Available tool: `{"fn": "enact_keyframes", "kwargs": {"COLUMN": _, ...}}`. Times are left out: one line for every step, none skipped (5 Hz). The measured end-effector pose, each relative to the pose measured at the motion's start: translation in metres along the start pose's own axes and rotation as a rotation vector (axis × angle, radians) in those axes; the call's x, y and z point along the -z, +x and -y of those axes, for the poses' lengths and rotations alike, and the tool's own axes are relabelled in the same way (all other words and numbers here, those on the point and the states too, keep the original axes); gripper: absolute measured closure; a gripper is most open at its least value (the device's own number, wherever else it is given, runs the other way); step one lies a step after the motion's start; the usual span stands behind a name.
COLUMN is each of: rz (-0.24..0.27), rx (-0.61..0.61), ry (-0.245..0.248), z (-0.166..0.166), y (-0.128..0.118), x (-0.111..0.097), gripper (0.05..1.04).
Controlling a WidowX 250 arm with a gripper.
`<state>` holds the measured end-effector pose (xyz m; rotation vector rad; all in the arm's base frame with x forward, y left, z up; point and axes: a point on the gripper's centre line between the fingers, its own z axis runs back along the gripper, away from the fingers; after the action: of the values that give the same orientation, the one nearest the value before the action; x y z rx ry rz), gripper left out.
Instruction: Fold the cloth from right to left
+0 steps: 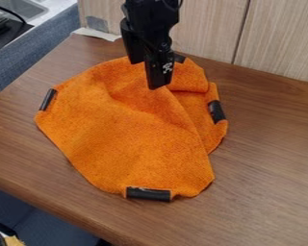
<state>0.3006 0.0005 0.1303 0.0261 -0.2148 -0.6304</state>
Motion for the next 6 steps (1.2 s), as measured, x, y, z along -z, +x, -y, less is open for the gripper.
{"fn": "enact_keyframes", "kwargs": {"rz": -0.019, "rx": -0.011, "ry": -0.014, "z": 0.001, "y": -0.001, "x": 0.007, "gripper": 0.083}}
{"fn": "enact_keyframes", "kwargs": {"rz": -0.009, "rx": -0.044, "ry": -0.007, "z": 0.018, "y": 0.017, "x": 0.014, "gripper": 0.083}}
{"fn": "enact_keyframes", "kwargs": {"rz": -0.014, "rx": -0.053, "ry": -0.031, "z": 0.033, "y": 0.038, "x": 0.032, "gripper": 0.083}}
{"fn": "enact_keyframes", "kwargs": {"rz": -0.039, "rx": -0.055, "ry": -0.083, "z": 0.051, "y": 0.058, "x": 0.058, "gripper": 0.083}}
{"fn": "enact_keyframes", "kwargs": {"rz": -0.064, "rx": -0.076, "ry": -0.102, "z": 0.057, "y": 0.070, "x": 0.075, "gripper": 0.083}}
{"fn": "enact_keyframes", "kwargs": {"rz": -0.069, "rx": -0.158, "ry": -0.141, "z": 0.062, "y": 0.074, "x": 0.089, "gripper": 0.083}}
